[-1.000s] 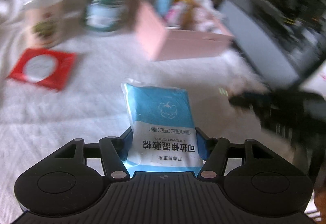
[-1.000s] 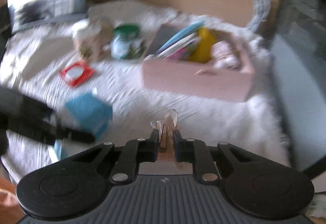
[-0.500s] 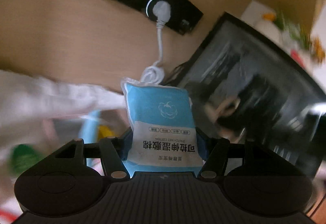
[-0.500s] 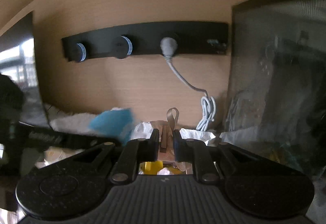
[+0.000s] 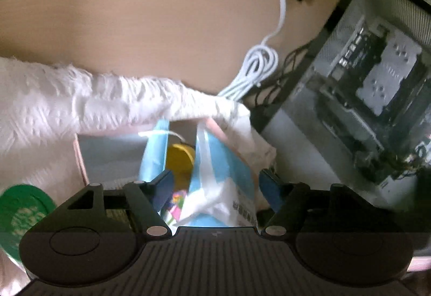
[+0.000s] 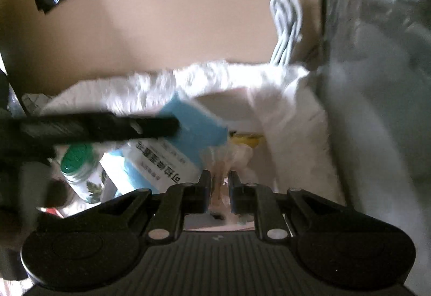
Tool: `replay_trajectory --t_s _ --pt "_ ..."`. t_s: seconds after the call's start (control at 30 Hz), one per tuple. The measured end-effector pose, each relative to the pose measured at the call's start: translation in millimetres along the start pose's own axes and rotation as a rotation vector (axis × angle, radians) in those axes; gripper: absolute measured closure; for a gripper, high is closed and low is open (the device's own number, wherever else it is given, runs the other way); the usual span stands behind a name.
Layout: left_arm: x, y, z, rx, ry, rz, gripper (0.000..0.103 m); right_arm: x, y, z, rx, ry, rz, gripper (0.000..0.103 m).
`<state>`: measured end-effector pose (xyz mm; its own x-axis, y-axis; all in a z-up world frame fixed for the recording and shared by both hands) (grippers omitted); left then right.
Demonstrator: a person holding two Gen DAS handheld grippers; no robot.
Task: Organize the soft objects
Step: 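Lower the cotton pack and tan clip into the pink box and open both tools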
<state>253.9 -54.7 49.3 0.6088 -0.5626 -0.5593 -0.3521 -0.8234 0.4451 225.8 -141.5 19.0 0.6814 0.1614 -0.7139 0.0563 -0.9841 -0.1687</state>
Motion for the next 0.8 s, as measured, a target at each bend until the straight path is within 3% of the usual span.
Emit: replay_trajectory --t_s 0.13,0.3,0.33,0.4,0.5,0.53,0.67,0.8 --pt "-15 2 -5 0.021 0.006 -0.008 0.028 25 -3 11 -0.009 -0.051 0.029 0.089" --pt "-12 3 17 0.124 -0.087 -0.094 0.039 33 5 18 0.007 -0.050 0.021 0.087" --pt "-10 1 20 0.137 -0.094 -0.107 0.036 28 6 17 0.007 -0.041 0.024 0.083" --pt "-6 0 21 0.133 -0.093 -0.105 0.035 16 7 15 0.007 -0.003 0.029 0.059" --pt "2 0 18 0.189 -0.069 -0.167 0.026 -8 7 15 -0.019 0.060 0.053 0.047" --pt "4 0 16 0.225 -0.058 -0.205 0.021 -15 7 15 -0.029 0.070 0.053 0.047" --pt "9 -6 15 0.338 -0.065 -0.333 0.023 -27 8 20 -0.029 0.075 0.039 0.046" --pt "-7 -15 13 0.241 -0.034 -0.283 0.026 -25 4 28 -0.032 0.050 0.034 0.046"
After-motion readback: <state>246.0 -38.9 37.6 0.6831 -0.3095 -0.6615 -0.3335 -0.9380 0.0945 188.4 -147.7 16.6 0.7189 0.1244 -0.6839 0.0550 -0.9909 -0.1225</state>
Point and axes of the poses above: each gripper's, at about its wrist camera, not at the fingertips, and x roughly the way its jaws point, y to its right, z to its underside, the point moved 9 cm from there along x, roughly the way its jaws point, and after that the axes turned 1 degree about -x, right-handed, at the moved point
